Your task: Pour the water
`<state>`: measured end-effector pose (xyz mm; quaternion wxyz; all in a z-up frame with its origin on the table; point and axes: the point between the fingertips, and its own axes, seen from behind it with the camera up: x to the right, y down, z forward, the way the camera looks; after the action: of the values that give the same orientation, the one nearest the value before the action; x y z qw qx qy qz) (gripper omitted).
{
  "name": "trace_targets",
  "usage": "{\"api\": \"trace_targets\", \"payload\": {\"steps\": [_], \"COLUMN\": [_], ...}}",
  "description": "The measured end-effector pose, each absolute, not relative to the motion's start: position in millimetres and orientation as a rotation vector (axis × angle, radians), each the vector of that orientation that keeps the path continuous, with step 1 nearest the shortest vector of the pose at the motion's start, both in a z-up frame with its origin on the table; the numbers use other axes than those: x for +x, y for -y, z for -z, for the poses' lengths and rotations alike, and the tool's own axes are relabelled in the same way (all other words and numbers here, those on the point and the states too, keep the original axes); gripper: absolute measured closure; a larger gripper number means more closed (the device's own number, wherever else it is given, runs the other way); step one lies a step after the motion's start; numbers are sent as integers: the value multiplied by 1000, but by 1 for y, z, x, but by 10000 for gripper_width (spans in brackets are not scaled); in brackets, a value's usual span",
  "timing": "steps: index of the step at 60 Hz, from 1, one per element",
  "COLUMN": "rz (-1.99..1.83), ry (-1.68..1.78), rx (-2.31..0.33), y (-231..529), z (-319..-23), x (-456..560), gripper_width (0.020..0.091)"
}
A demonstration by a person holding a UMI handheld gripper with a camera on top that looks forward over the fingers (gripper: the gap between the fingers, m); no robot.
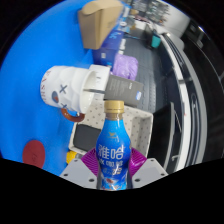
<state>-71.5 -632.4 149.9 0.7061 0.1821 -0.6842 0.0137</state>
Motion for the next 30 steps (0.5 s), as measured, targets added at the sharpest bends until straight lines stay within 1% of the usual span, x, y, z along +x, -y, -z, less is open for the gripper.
{"api": "trace_targets", "payload": {"steps": [8,14,20,30], "rz": [138,244,291,244], "ry": [1436,1366,1356,1366], "rx": [599,684,724,669], "y": [651,658,662,661], "z": [-150,-153,-150,-155], "x": [-74,-75,-76,-75], "gripper_width": [758,759,758,757]}}
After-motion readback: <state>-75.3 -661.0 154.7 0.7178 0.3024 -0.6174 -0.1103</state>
